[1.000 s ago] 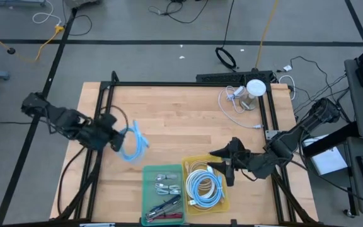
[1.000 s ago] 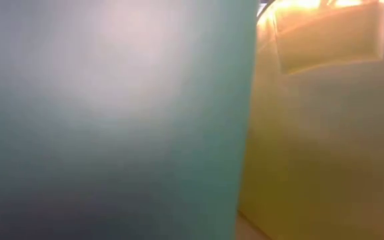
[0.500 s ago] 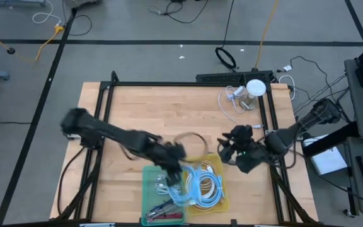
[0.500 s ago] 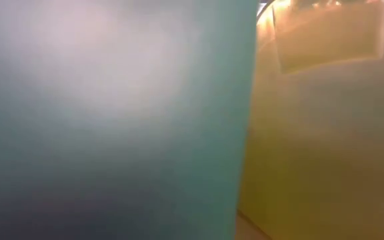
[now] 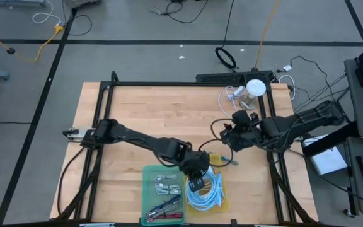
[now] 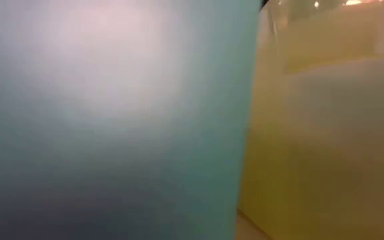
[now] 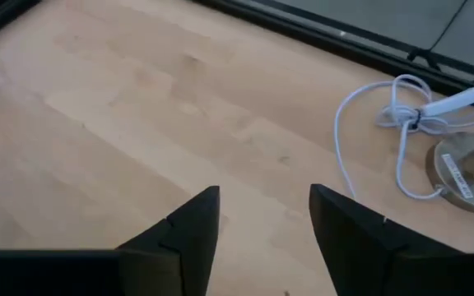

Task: Pick & Place USB Port
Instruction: Put the blue HDMI cable into the yellow bin

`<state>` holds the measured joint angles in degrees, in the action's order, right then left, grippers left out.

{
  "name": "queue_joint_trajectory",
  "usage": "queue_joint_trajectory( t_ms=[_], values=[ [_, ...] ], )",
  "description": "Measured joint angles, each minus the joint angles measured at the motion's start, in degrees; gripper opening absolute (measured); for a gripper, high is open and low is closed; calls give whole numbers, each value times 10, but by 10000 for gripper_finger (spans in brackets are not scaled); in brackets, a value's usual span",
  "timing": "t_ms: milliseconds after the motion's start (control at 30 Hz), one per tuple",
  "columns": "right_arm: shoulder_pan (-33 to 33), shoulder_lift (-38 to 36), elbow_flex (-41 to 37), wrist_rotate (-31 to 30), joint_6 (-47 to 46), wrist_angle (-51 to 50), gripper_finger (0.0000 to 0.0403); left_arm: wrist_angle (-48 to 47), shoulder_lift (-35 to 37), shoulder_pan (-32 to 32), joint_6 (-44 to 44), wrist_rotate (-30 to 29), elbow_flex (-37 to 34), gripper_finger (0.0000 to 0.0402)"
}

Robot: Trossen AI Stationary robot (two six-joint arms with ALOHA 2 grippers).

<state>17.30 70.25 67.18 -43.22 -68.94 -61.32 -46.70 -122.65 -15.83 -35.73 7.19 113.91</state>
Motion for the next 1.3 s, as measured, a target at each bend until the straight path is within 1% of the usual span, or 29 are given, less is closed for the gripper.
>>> queue_joint_trajectory(
  t_ms=[133, 233, 433, 500, 667, 733, 800, 900, 967, 1033, 1167, 1300],
  values=[
    [-18, -4, 0, -1, 9, 6, 193, -3, -26, 8, -13, 2, 0, 31],
    [-20, -4, 0, -1, 12, 7, 196, 5, -43, 12, -19, 1, 0, 31],
    [-20, -4, 0, -2, 22, 20, 193, 6, -60, 32, -15, -21, 0, 31],
    [-20, -4, 0, -2, 23, 21, 193, 23, -63, 39, -12, -27, 0, 31],
    [-18, -4, 0, -1, 24, 28, 194, 41, -66, 46, -8, 7, 0, 31],
    [-18, -4, 0, -1, 24, 28, 194, 41, -66, 44, 0, 7, 0, 44],
    [-18, -4, 0, 1, 24, 28, 193, 33, -66, 40, 9, 7, 0, 69],
    [-18, -4, 0, 1, 24, 28, 193, 5, -66, 35, 9, 8, 0, 99],
    [-18, -4, 0, 2, 24, 28, 194, -25, -66, 32, 10, 8, 0, 110],
    [-18, -4, 0, 2, 24, 28, 194, -55, -66, 29, 10, -1, 0, 116],
    [-18, -4, 0, 11, 26, 28, 193, -80, -64, 29, 10, -2, 0, 120],
    [-18, -4, 0, 24, 37, 28, 193, -81, -52, 25, 10, -20, 0, 121]
  ],
)
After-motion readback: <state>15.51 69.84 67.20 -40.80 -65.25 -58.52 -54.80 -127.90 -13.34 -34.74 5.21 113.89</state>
